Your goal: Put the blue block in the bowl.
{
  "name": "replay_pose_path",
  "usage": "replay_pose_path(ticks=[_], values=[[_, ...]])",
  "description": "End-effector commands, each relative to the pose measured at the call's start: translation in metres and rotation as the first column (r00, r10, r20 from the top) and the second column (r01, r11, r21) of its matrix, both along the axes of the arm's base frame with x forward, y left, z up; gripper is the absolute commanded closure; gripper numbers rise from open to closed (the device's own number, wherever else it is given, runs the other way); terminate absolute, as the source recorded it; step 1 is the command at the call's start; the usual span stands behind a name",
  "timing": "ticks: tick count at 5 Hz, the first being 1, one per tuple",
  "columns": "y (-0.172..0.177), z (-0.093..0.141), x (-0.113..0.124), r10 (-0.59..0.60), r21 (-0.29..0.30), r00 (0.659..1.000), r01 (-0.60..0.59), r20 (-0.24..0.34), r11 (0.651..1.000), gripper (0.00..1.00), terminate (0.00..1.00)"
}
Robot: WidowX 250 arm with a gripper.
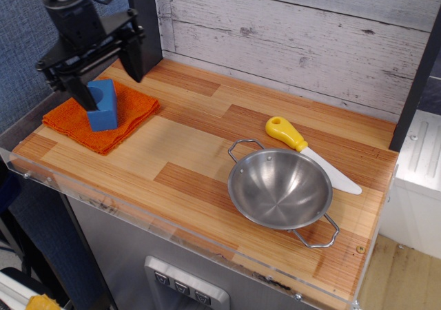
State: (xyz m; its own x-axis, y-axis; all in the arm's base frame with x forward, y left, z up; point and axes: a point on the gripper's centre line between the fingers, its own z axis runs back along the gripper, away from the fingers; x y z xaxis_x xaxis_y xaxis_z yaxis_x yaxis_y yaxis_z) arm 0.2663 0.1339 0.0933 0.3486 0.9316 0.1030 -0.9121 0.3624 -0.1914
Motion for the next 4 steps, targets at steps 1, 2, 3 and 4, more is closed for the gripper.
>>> replay_pose_path(ticks=[1, 2, 3, 4], values=[[0.034, -0.001, 0.017, -0.115, 0.026, 0.993, 0.116, -0.034, 0.993, 0.0, 0.0], [0.039, -0.006, 0.025, -0.217, 0.029, 0.975, 0.218, -0.048, 0.975, 0.0, 0.0], [0.04, -0.012, 0.034, -0.306, 0.027, 0.95, 0.308, -0.067, 0.951, 0.0, 0.0], [0.039, -0.016, 0.04, -0.375, 0.043, 0.923, 0.38, -0.09, 0.924, 0.0, 0.0]])
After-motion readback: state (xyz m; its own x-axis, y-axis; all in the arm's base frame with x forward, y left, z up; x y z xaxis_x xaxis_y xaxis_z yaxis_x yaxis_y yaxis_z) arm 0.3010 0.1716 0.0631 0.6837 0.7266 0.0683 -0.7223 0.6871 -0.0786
